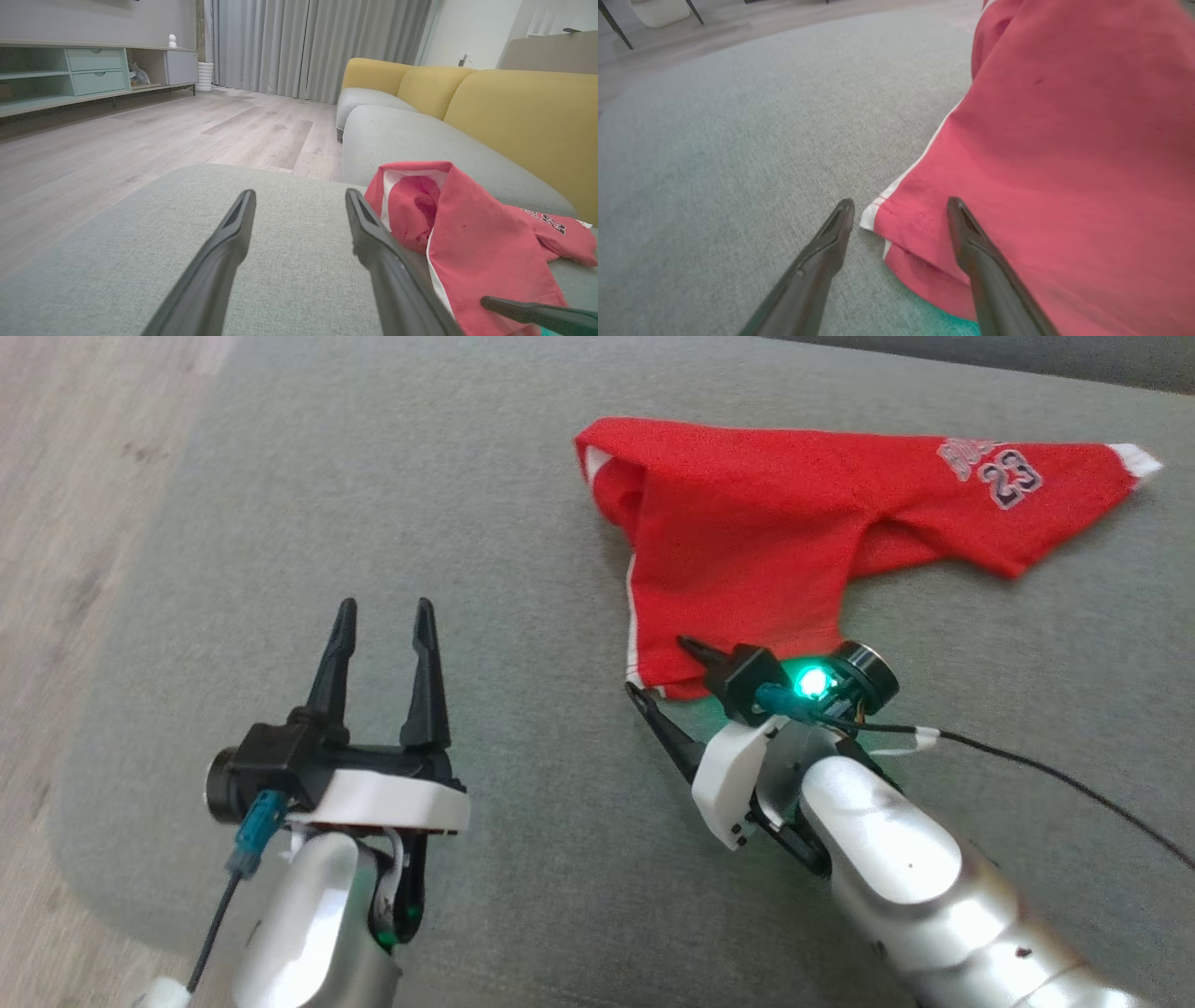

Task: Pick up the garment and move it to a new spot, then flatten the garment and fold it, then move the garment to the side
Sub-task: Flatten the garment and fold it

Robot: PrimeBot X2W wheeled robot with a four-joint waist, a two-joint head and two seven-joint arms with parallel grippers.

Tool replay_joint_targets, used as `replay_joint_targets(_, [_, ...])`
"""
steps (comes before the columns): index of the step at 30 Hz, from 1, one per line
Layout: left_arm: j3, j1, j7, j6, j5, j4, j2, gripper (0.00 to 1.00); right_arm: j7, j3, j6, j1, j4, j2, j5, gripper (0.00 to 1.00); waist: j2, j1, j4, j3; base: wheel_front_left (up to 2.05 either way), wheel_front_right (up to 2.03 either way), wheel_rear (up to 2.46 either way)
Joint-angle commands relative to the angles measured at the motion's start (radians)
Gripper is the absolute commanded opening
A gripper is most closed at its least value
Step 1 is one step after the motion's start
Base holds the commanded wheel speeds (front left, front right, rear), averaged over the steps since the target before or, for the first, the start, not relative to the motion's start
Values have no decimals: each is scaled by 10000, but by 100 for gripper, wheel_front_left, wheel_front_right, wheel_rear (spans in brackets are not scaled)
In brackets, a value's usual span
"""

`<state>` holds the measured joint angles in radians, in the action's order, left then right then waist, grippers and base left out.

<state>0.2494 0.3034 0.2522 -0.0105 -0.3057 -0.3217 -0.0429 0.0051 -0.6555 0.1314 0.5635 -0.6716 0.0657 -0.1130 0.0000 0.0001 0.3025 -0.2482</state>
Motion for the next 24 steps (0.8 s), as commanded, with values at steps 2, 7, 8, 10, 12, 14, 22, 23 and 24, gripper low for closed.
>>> replay_joint_targets(2, [-147,394,95,-121,-124,330,-76,100,40,-372,-7,430,-173,-149,52,100,0,-1,347,-219,0,0,0])
replay_joint_targets(7, [108,463,95,-234,-354,406,-75,100,-45,-947,-7,1023,-1339,-125,242,100,0,-1,644,-400,0,0,0])
replay_joint_targets(8, [141,465,95,-256,-386,429,-75,100,-50,-995,-7,1124,-1563,-126,261,100,0,-1,675,-432,0,0,0])
replay_joint_targets(10, [186,462,95,-295,-441,462,-75,100,-72,-1061,-7,1308,-1974,-129,301,100,0,-1,720,-486,0,0,0])
replay_joint_targets(12, [225,455,95,-330,-470,490,-75,100,-123,-1088,-7,1428,-2355,-134,281,100,0,-1,741,-515,0,0,0])
replay_joint_targets(14, [236,445,95,-366,-480,489,-75,100,-210,-1117,-7,1506,-2651,-139,210,5,0,-1,701,-506,0,0,0])
replay_joint_targets(22, [-131,334,95,-263,-134,363,-75,100,-1002,-972,-7,1370,-2901,-151,-404,0,0,-1,-251,-30,0,0,0])
replay_joint_targets(23, [-199,311,95,-241,-79,350,-78,100,-1151,-794,-7,1318,-2881,-151,-501,0,0,-1,-442,72,0,0,0])
replay_joint_targets(24, [-256,293,95,-215,-29,340,-81,100,-1292,-574,-7,1254,-2871,-148,-587,0,0,-1,-612,154,0,0,0])
